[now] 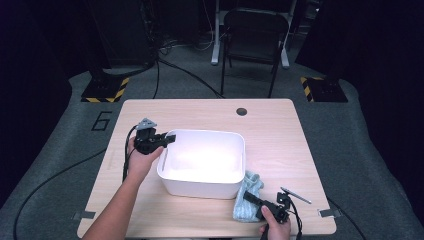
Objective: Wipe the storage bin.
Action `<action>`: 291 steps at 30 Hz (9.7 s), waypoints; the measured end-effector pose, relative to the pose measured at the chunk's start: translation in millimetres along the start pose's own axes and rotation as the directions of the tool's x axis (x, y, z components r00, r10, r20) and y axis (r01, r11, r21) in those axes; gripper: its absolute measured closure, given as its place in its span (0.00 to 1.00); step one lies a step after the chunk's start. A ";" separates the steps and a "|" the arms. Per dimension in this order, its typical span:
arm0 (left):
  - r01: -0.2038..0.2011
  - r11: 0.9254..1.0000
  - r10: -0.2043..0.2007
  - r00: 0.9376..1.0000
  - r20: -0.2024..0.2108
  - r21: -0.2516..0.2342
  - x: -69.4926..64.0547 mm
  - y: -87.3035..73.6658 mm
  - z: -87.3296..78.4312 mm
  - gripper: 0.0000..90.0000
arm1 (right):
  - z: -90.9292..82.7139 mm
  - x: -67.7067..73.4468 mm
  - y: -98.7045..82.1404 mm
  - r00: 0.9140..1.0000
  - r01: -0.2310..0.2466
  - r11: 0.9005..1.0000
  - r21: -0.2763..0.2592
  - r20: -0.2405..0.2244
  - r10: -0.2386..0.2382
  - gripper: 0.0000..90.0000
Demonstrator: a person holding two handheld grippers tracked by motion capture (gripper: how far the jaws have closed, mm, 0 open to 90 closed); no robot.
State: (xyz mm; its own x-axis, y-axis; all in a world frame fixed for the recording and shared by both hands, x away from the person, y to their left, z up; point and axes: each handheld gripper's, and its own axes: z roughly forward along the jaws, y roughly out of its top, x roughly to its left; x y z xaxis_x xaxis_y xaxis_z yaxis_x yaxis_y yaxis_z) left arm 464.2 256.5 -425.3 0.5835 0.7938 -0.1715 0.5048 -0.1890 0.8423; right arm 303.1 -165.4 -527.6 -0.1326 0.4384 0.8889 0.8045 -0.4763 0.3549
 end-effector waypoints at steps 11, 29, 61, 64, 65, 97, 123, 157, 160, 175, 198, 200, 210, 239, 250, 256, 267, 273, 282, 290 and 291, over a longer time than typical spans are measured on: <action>-0.057 0.996 0.061 0.997 -0.050 0.068 -15.0 -2.4 -12.6 0.82 | 0.8 -3.2 5.0 1.000 0.013 1.000 -0.028 0.014 -0.013 0.73; -0.037 0.999 0.036 0.999 0.004 0.013 -32.0 -26.6 -45.6 0.84 | -0.3 -12.5 27.3 0.997 -0.012 0.992 -0.122 0.068 0.021 0.73; -0.082 0.996 0.083 0.996 -0.024 0.030 -58.2 -36.5 -57.6 0.86 | -10.9 26.9 51.9 0.996 0.059 0.971 -0.232 -0.045 -0.071 0.77; -0.084 0.996 0.085 0.996 -0.019 0.030 -57.8 -36.5 -57.5 0.87 | -6.9 19.0 49.7 0.997 0.076 0.977 -0.200 0.011 -0.076 0.77; -0.085 0.996 0.086 0.996 -0.020 0.030 -58.1 -36.5 -57.5 0.87 | -3.6 11.1 47.4 0.997 0.078 0.979 -0.186 0.034 -0.072 0.77; -0.126 0.991 0.126 0.992 0.014 0.053 -67.0 -36.3 -57.0 0.86 | 1.8 -6.4 43.5 0.995 0.019 0.992 -0.124 0.099 -0.006 0.76; -0.177 0.983 0.176 0.984 0.037 0.048 -76.7 -36.5 -53.7 0.87 | 18.8 2.8 33.0 0.989 0.086 0.996 0.002 0.124 -0.086 0.76; -0.188 0.981 0.184 0.981 0.068 0.054 -86.0 -36.9 -51.4 0.90 | -7.6 24.3 45.1 0.998 0.054 0.990 -0.134 -0.034 -0.059 0.74; -0.192 0.980 0.189 0.980 0.068 0.054 -86.2 -37.0 -51.4 0.90 | -6.9 22.1 46.3 0.996 0.078 0.988 -0.134 -0.030 -0.083 0.75; -0.176 0.983 0.173 0.983 0.060 0.049 -81.9 -37.8 -52.1 0.91 | 23.9 -5.0 32.5 0.989 0.084 0.996 0.042 0.118 -0.088 0.75; -0.152 0.988 0.150 0.987 0.053 0.041 -81.5 -38.5 -51.1 0.90 | 16.8 6.8 33.2 0.999 0.032 0.999 0.002 -0.003 -0.032 0.75; -0.150 0.988 0.148 0.988 0.052 0.040 -81.5 -38.6 -51.1 0.90 | 14.4 10.5 34.2 0.999 0.026 1.000 -0.017 -0.045 -0.027 0.75; -0.150 0.988 0.148 0.988 0.050 0.038 -81.7 -38.8 -50.8 0.90 | 8.5 25.0 34.4 0.994 0.051 0.997 -0.049 -0.091 -0.056 0.73; -0.144 0.989 0.142 0.989 0.047 0.036 -81.7 -39.1 -51.0 0.90 | 26.9 -4.3 29.5 0.997 0.047 0.997 0.067 0.059 -0.051 0.73; -0.145 0.989 0.143 0.989 0.046 0.035 -81.7 -39.2 -51.0 0.90 | 26.8 -3.7 29.4 0.997 0.043 0.997 0.064 0.059 -0.047 0.74; -0.144 0.989 0.143 0.989 0.046 0.035 -81.6 -39.2 -50.9 0.90 | 26.1 -2.3 29.8 0.997 0.039 0.997 0.068 0.064 -0.043 0.74; -0.145 0.989 0.144 0.989 0.044 0.033 -81.9 -39.3 -50.8 0.90 | 19.5 8.4 32.4 0.998 0.056 0.998 0.032 0.012 -0.057 0.74; -0.145 0.989 0.144 0.989 0.040 0.031 -81.5 -39.6 -50.6 0.90 | 12.7 20.1 36.7 0.997 0.068 0.998 0.001 -0.043 -0.068 0.74; -0.133 0.990 0.132 0.990 0.045 0.034 -82.9 -39.9 -50.2 0.90 | 3.9 41.0 38.4 0.990 0.099 0.995 -0.018 -0.100 -0.100 0.73; -0.132 0.991 0.131 0.990 0.045 0.034 -83.1 -40.0 -50.1 0.90 | 5.9 37.7 37.6 0.986 0.122 0.992 -0.030 -0.114 -0.124 0.73; -0.132 0.991 0.131 0.990 0.044 0.032 -83.1 -40.1 -49.9 0.90 | 6.1 37.7 37.0 0.987 0.112 0.993 -0.024 -0.112 -0.114 0.73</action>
State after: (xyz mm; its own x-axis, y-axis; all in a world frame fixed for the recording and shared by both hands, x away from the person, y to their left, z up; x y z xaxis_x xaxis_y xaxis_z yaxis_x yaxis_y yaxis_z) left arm 363.7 227.0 -419.3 0.6716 0.7363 -0.0821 0.4433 -0.3105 0.8409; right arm 331.4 -161.8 -482.7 -0.2875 0.4013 0.8696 0.7702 -0.4428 0.4590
